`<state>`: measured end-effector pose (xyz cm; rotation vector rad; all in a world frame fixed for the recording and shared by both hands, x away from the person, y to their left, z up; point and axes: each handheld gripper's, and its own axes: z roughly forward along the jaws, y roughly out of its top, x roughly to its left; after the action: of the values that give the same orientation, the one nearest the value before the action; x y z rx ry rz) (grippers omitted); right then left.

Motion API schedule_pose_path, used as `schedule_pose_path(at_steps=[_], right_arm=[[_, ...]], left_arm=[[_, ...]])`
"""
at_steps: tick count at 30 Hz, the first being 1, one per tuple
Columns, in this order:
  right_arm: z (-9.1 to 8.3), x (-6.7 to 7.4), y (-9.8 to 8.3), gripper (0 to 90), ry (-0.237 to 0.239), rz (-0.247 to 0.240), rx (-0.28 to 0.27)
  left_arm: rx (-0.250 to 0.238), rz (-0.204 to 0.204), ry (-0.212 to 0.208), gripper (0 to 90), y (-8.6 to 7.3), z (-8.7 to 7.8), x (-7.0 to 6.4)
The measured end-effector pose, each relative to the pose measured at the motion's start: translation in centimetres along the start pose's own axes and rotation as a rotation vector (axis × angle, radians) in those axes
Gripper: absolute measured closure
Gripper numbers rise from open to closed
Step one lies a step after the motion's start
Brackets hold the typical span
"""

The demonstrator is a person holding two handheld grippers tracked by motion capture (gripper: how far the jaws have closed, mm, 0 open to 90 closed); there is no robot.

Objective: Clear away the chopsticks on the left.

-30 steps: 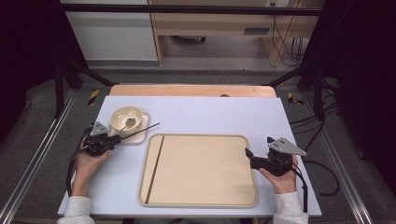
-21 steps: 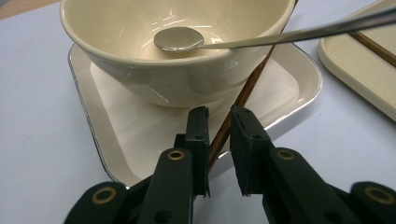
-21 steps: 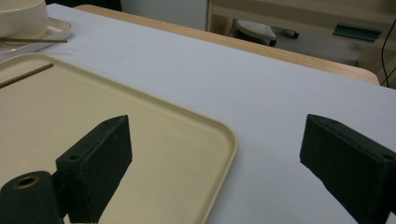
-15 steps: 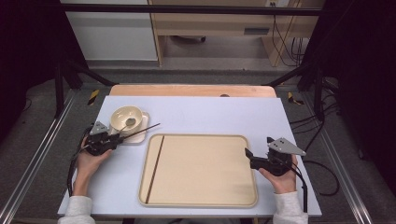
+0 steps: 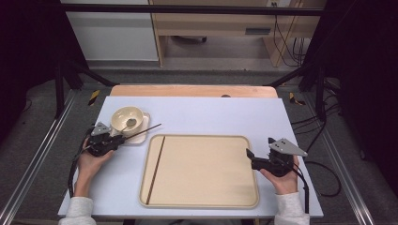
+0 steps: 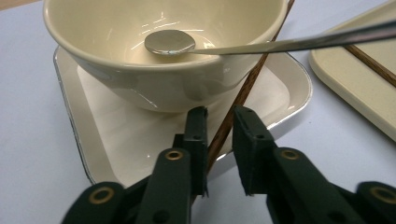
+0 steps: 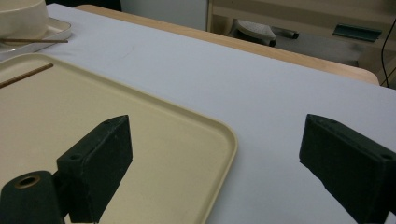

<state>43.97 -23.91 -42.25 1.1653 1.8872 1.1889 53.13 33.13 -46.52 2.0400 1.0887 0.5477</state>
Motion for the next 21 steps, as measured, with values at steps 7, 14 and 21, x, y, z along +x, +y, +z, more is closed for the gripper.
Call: schedule_pose_path(at_steps=[7, 14, 21], right_arm=[[0.02, 0.02, 0.0, 9.7, 0.001, -0.003, 0.003], [0.01, 0.02, 0.01, 9.6, 0.0, -0.001, 0.001], [-0.07, 0.0, 0.04, 9.6, 0.001, 0.003, 0.0]], left_arm=[[-0.004, -0.01, -0.012, 79.9, -0.02, -0.09, -0.02], [-0.001, 0.01, -0.032, 82.9, 0.06, -0.16, -0.3], [0.011, 0.026, -0.051, 84.7, 0.24, -0.19, -0.8]])
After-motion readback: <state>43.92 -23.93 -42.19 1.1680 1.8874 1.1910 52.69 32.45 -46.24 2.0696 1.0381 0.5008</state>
